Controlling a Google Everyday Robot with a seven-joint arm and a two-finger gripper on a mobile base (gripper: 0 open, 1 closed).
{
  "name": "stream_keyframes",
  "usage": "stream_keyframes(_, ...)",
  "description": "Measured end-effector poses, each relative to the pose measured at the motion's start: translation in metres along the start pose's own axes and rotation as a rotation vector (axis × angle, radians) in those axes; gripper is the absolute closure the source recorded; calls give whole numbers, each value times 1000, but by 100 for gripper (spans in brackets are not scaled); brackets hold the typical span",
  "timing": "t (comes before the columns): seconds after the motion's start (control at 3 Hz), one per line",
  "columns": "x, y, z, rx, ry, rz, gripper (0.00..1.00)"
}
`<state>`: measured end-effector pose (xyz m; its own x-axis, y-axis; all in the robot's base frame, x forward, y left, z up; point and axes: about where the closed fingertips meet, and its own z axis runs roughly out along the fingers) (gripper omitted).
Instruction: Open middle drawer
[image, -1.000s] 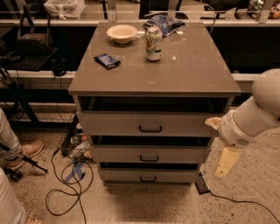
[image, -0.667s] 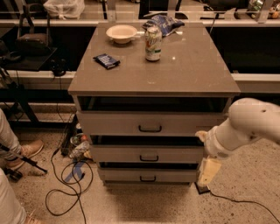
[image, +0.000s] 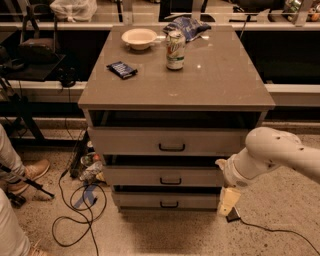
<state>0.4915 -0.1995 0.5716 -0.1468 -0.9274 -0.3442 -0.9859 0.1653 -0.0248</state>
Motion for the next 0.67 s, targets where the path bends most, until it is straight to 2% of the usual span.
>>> stream_keyframes(0.33, 1, -2, 8, -1, 16, -3, 0)
stream_keyframes(0.67, 6, -13, 48, 12, 71, -29, 0)
